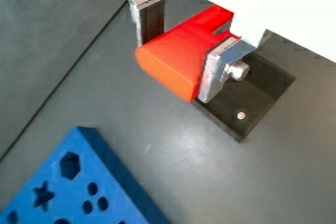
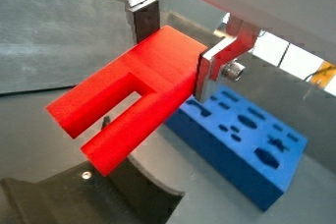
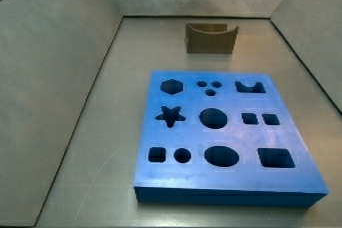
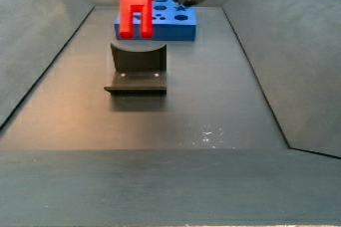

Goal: Pick up the square-circle object. Move up. Rotate the square-circle object. Place the square-circle object on the fixture. Regrasp the square-circle object. Move to above the board. Insert the square-circle object.
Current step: Place the square-circle object on the fixture.

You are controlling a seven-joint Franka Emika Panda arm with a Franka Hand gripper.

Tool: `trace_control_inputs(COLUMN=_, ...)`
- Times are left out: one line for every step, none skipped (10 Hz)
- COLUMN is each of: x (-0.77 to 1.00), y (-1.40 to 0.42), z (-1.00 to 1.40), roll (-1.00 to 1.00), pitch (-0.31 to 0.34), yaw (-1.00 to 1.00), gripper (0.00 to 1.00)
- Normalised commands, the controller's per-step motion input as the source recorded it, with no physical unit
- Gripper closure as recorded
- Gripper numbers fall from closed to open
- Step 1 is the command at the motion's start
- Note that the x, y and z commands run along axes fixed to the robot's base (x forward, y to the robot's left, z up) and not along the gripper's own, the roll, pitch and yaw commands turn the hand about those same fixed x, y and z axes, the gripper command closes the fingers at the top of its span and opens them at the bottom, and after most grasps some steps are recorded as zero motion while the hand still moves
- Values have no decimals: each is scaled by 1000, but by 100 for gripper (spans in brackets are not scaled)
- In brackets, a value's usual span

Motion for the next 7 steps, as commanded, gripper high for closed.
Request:
trace_control_inputs(x=49, y=23, z=-5, roll=-243, pitch=49, yaw=-55, gripper=100)
trace_control_inputs(x=125, y=129, z=-1000, roll=-1000, pitch=216, yaw=-49, gripper=100)
trace_control_inputs(x=131, y=139, z=-1000, roll=-1000, pitch=216, yaw=-76, gripper=100)
trace_control_inputs(x=145, y=138, z=-1000, roll=-977, pitch=239, yaw=-119, gripper=100)
trace_control_inputs(x=156, y=135, z=-1000, roll=-829, pitch=222, yaw=-149, gripper=100)
trace_control_inputs(x=161, y=138, z=-1000, roll=-560, pitch=149, yaw=-199, gripper=100)
trace_control_inputs(x=164, y=140, z=-1000, roll=-447, pitch=119, yaw=-211, gripper=100)
